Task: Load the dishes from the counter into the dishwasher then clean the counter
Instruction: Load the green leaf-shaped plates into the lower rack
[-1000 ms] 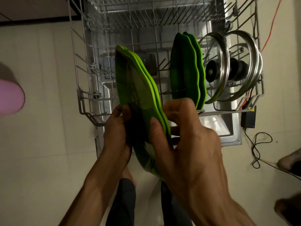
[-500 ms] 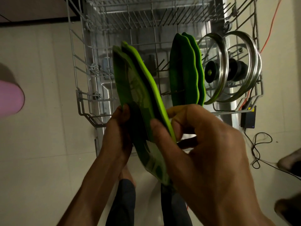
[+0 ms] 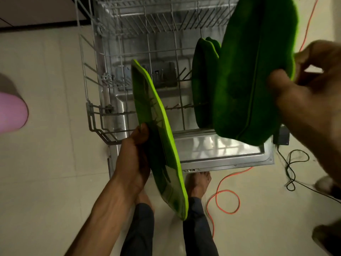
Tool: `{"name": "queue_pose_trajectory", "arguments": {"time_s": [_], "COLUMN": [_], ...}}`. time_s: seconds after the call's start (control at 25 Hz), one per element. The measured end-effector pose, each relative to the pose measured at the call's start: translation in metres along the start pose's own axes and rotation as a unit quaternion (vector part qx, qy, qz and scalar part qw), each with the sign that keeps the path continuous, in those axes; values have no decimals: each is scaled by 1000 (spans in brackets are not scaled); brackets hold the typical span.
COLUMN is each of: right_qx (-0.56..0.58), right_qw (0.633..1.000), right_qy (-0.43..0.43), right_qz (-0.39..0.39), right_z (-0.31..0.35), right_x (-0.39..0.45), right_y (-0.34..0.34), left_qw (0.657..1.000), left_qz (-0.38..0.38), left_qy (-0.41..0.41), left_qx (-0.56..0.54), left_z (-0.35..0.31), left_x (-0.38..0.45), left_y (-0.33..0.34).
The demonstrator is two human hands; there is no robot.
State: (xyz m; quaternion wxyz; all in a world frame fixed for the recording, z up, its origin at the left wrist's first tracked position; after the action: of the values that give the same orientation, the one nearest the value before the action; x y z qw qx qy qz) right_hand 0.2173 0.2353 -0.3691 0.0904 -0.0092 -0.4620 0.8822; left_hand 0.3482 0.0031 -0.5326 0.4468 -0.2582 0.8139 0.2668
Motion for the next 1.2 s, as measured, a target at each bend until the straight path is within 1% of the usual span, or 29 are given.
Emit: {"name": "queue_pose_trajectory", "arguments": {"time_s": [0.08, 0.24, 0.4, 0.48, 0.68, 0.84, 1.0, 1.08, 1.2], "right_qx": [23, -5, -43, -41, -69, -128, -239, -251, -256], "right_qw": [999, 1000, 997, 995, 990, 984, 960, 953, 953], "right_qy": [33, -8, -51, -63, -96, -93, -122, -143, -134], "right_qz": [-9, 1, 45, 64, 76, 79, 86, 90, 95], "right_z": [-7, -1, -1, -1, 0, -3, -6, -6, -10], "right_x": [4, 13, 12, 13, 18, 18, 7, 0, -1], "right_y": [17, 40, 69, 78, 97, 108, 122, 127, 131], "left_qw": [1000, 1000, 999, 999, 999, 999, 999, 999, 998], "left_qz": [5, 0, -7, -11, -14, -21, -13, -7, -11], "left_qy": [-6, -17, -33, -36, -36, -43, -42, -41, -51], "left_qx": [2, 3, -13, -14, -23, -24, -28, -24, -30], "left_z": [3, 9, 12, 12, 11, 12, 12, 11, 14], "left_x": [-1, -4, -7, -9, -11, -10, -11, -12, -11], "left_y": [0, -1, 0, 0, 0, -1, -1, 0, -2]}}
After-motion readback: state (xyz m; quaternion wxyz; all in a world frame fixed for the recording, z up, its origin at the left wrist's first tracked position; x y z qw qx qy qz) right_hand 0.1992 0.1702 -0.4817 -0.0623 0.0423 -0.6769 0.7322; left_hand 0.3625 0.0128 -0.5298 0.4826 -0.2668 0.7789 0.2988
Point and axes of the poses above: each hand's wrist, its own x-axis towards the middle knuckle, its own y-axis out of the palm, z = x × y, the point moved 8 cm from there along x, towards the middle knuckle, and after that the axes turned 8 degrees about -z, right-handed, at the moved point
